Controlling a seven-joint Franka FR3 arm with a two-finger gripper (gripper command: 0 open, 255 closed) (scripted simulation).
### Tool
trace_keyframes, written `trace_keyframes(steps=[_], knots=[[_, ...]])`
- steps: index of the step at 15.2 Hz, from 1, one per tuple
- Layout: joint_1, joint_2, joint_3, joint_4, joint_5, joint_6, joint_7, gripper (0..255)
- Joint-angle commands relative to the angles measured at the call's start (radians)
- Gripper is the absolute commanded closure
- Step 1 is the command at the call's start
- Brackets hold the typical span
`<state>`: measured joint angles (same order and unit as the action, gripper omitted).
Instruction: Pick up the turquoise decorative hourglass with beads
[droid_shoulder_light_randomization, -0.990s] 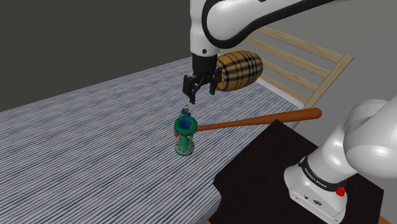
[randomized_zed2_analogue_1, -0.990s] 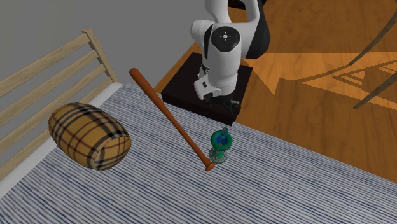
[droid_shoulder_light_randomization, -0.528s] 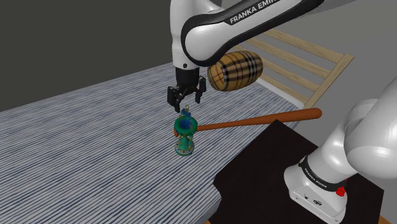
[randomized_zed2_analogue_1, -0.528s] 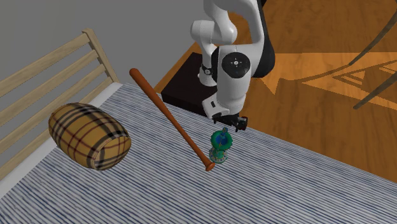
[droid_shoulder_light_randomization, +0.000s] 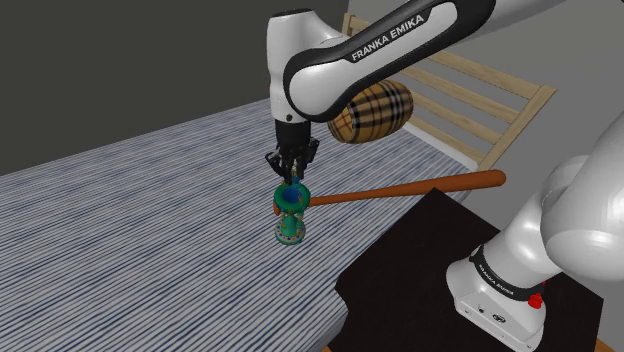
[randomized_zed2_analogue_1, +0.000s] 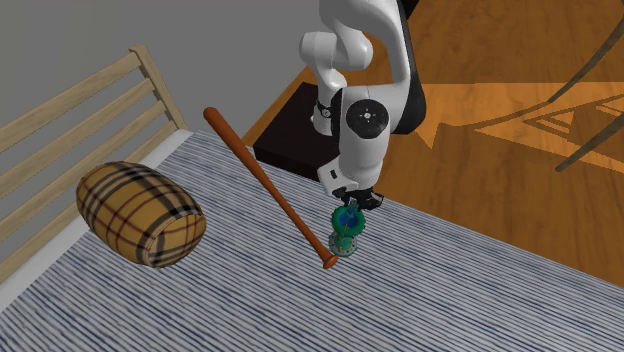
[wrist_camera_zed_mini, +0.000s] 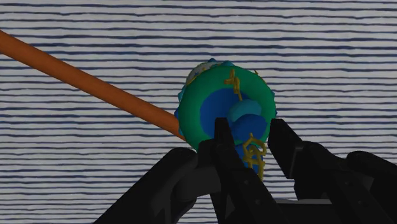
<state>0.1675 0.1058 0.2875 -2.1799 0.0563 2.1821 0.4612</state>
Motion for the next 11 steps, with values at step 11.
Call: trace_keyframes(steps=[11], knots=[[-0.002, -0.025, 0.001, 0.013, 0.007, -0.037, -0.003, 255]])
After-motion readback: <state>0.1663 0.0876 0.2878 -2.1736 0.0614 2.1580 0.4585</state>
